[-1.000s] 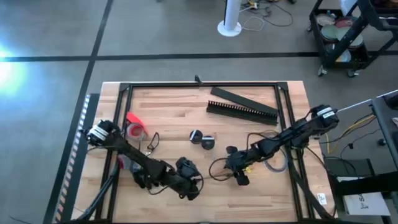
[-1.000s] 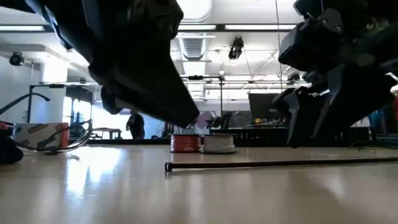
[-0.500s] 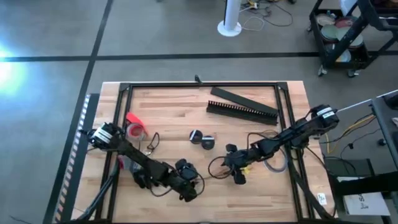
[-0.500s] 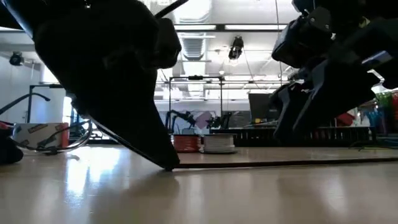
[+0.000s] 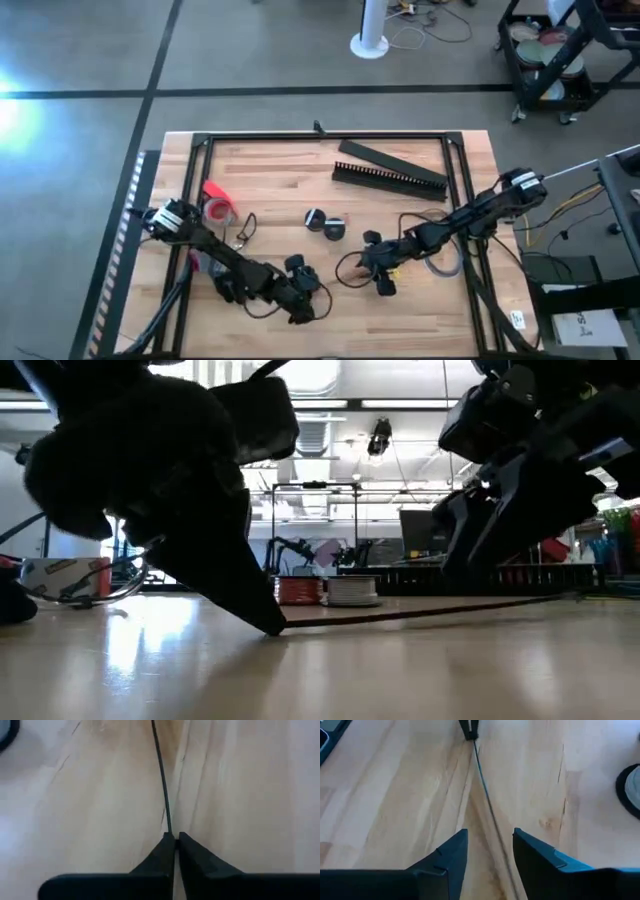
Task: Ziptie cables
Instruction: Prepare the black zip tie
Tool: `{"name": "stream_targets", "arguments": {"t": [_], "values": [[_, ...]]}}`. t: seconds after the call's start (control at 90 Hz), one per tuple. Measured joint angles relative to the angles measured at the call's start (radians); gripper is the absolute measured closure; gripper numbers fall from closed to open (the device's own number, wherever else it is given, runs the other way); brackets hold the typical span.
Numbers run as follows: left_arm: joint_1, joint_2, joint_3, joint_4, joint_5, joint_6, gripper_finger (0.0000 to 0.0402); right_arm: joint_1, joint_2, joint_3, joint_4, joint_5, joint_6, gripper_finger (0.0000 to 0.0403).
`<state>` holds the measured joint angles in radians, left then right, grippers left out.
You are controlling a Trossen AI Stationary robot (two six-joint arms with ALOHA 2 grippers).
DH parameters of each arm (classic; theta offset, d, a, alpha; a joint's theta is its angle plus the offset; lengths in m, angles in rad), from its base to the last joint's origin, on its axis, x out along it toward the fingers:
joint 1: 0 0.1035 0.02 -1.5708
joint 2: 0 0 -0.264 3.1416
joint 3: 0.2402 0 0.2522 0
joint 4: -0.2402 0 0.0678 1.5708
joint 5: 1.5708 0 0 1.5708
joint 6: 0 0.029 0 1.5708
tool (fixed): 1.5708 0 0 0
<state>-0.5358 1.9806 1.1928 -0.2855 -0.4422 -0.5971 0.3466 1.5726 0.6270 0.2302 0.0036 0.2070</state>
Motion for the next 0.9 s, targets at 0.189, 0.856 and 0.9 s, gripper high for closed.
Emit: {"name": "stream_targets", "arguments": {"t": [0.189,0.856,0.9], "values": [[0.002,0.002,0.132,-0.243,-0.099,0.136,0.0401,0.000,-0.041,0.000,-0.009,0.040,-0.010,0.0291],[0.000,0.246,0.353,-0.535,-0.278,0.657,0.0401,0.034,0.138,0.004,0.192,0.260,0.110,0.0396],[0.000,0.242,0.354,-0.534,-0.278,0.657,0.0401,0.033,0.150,0.003,0.199,0.261,0.111,0.0396]]}}
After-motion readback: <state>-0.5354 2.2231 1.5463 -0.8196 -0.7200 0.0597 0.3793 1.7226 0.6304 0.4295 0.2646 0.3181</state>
